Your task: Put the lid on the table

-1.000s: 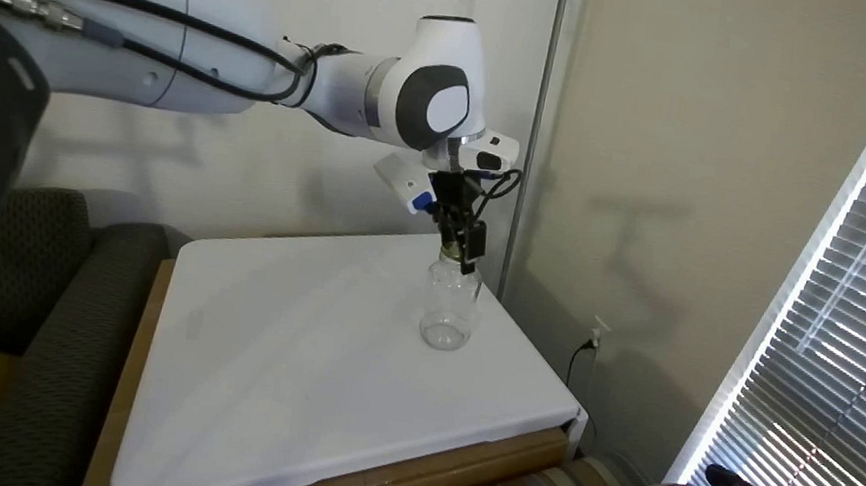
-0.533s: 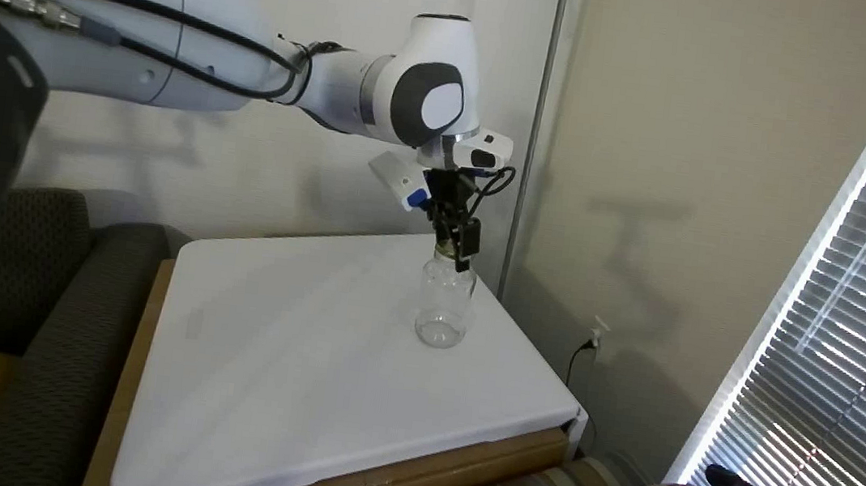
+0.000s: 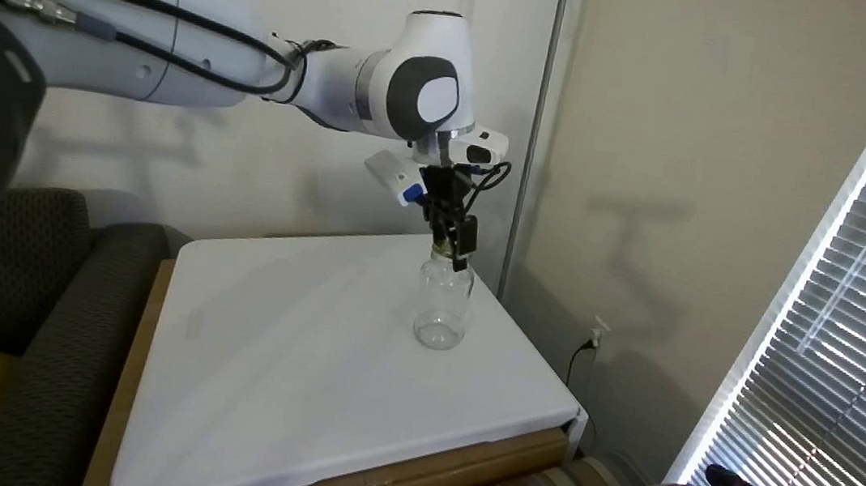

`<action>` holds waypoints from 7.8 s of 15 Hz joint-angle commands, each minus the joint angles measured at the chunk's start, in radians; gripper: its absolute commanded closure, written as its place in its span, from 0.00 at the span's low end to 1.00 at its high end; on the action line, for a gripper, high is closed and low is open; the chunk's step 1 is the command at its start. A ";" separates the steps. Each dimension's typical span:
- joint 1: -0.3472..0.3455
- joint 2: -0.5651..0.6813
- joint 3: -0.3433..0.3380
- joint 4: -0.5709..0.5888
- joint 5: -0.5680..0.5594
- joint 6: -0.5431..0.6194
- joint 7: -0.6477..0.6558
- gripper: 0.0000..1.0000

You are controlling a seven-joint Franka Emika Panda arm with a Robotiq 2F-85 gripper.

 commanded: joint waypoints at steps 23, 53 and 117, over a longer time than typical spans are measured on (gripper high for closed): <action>0.020 0.023 -0.006 0.048 0.007 -0.048 0.072 0.53; 0.020 -0.010 -0.010 0.026 0.008 -0.047 0.123 0.51; 0.243 0.061 0.048 -0.291 0.035 0.209 0.226 0.00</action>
